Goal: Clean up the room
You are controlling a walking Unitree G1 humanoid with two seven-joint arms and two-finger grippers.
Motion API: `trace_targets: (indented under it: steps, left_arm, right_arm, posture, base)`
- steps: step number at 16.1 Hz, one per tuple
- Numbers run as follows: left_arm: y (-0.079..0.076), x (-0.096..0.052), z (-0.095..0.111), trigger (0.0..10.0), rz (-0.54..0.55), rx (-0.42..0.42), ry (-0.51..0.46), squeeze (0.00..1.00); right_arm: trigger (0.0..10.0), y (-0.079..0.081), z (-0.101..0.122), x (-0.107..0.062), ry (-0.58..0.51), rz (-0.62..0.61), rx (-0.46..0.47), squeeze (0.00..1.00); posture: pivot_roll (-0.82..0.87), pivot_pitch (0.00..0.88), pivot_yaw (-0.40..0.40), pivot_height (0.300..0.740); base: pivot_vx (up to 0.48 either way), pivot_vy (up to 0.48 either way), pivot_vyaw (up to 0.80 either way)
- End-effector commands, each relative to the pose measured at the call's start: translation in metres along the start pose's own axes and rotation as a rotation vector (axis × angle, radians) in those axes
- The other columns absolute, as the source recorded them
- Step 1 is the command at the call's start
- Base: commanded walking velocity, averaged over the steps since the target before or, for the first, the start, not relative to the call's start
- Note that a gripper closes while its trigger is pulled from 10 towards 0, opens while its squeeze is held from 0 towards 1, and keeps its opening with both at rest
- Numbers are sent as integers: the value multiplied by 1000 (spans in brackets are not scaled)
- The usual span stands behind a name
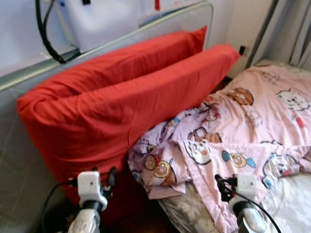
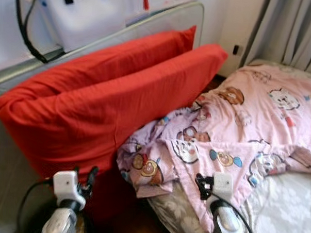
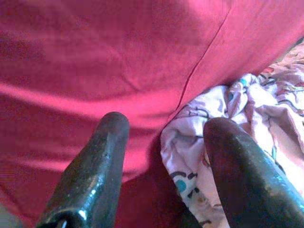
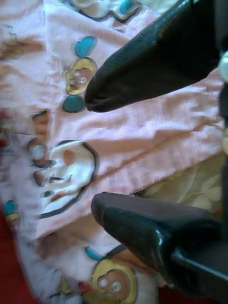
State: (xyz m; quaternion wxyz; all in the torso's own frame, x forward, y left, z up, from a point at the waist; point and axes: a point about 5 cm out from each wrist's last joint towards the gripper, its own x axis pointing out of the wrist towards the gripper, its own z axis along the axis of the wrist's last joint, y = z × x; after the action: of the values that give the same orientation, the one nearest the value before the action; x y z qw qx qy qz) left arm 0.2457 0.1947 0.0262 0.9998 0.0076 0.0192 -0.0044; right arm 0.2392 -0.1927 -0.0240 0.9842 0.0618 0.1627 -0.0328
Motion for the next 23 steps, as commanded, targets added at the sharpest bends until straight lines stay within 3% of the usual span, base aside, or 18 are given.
trace_targets:
  steps: [1, 5, 9, 23]
  left_arm:
    - [0, -7, 1, 10000, 8, -17, -1, 0]
    - [1, -11, 7, 10000, 0, -20, 12, 0]
    - [-4, -4, 16, 10000, -31, -26, 8, 0]
    - [-7, -1, 23, 10000, -45, -33, 15, 0]
  right_arm:
    - [10000, -3, 7, -2, -58, -17, -4, 0]
    - [10000, 5, 10, 0, -63, -14, -35, 0]
    - [10000, 13, 17, 1, -102, -11, -34, 0]
    - [10000, 22, 14, -1, -95, 5, -55, 0]
  posture:
    - [21, 0, -20, 740]
    - [24, 0, -12, 740]
    - [12, 0, 6, 705]
    - [21, 0, 7, 680]
  base:
    - [0, 0, 0]
    - [0, 0, 0]
    - [0, 0, 0]
    - [0, 0, 0]
